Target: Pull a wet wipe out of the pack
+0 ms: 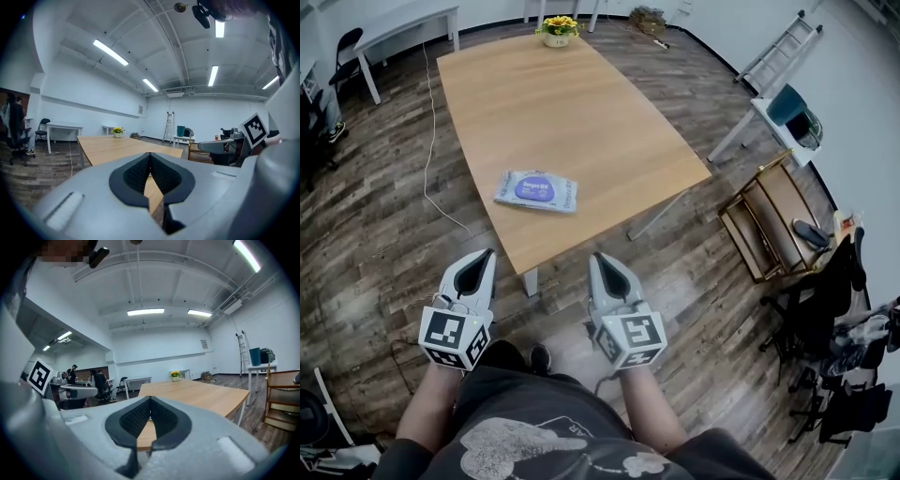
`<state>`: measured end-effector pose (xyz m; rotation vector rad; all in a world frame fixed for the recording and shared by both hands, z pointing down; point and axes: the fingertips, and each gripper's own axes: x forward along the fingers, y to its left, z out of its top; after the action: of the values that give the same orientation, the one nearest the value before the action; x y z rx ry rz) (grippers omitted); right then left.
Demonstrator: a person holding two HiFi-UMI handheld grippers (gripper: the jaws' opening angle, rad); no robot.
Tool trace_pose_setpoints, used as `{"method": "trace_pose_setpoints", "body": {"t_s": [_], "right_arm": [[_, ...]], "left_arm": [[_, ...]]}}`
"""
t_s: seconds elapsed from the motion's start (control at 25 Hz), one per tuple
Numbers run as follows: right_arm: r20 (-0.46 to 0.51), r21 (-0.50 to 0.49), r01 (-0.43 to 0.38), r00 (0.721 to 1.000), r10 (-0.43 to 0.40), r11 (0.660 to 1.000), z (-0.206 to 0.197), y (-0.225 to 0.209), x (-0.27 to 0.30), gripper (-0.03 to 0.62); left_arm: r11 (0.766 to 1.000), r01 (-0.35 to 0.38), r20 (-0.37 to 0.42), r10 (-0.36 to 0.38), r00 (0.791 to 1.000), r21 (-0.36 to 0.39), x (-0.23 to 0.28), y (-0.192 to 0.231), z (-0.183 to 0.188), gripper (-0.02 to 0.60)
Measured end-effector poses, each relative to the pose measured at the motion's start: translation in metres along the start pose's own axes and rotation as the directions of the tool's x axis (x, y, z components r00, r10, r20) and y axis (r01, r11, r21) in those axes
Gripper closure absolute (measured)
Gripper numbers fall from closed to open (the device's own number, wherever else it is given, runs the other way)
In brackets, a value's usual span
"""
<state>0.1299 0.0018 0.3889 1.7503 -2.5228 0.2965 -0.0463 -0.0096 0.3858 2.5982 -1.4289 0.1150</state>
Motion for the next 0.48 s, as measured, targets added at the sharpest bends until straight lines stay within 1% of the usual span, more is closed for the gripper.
{"method": "trace_pose_setpoints", "body": {"t_s": [0.12,0.28,0.48], "right_arm": [[-0.020,-0.003,-0.004,1.000,0.004,1.000,-0.004,-0.001,0.006,0.603],[-0.035,0.001,0.018,0.999,-0.018,1.000,-0.007,-0.007,0.015,0.603],[-0.043,0.002,0.062,0.997,-0.062,0.998,-0.005,-0.021,0.037,0.602]], "left_arm": [[1.000,-0.007,-0.008,0.007,1.000,-0.004,0.005,0.008,-0.001,0.563],[1.000,-0.007,-0.028,0.007,1.000,-0.009,0.019,0.018,-0.009,0.563],[0.999,0.037,-0.046,-0.037,0.998,-0.016,0.049,0.028,-0.011,0.563]]}}
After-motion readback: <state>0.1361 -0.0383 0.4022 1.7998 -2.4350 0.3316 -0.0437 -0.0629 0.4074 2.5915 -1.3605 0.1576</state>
